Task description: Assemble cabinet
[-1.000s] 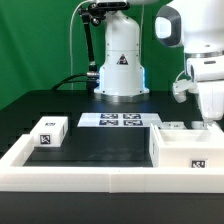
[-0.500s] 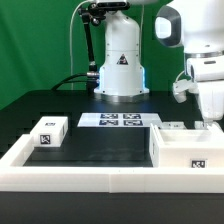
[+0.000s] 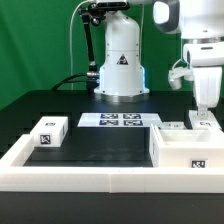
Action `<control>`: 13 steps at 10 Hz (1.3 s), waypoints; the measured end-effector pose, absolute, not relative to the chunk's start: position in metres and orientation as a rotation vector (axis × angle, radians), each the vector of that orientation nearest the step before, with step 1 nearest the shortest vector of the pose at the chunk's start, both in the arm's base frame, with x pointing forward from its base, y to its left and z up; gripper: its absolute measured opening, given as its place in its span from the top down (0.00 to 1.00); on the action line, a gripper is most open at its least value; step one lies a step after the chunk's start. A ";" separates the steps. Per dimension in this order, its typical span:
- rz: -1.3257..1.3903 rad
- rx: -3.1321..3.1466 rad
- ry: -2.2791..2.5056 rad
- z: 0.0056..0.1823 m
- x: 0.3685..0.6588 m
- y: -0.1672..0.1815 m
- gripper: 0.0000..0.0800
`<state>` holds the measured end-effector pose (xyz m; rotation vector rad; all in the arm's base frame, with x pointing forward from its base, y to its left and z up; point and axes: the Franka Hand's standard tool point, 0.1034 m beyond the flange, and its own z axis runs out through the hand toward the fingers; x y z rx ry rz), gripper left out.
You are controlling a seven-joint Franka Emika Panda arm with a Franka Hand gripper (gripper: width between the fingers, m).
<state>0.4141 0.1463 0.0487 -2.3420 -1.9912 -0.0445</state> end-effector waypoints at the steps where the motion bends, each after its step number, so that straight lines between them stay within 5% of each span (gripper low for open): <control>1: -0.045 -2.359 -1.990 0.058 0.420 0.137 0.91; 3: -0.028 -2.371 -2.002 0.074 0.429 0.119 0.91; 13: -0.016 -2.338 -2.002 0.059 0.436 0.114 0.91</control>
Offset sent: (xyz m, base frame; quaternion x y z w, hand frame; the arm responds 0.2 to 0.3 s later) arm 0.0140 -0.0237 0.0034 0.0054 0.0284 -0.0698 0.9971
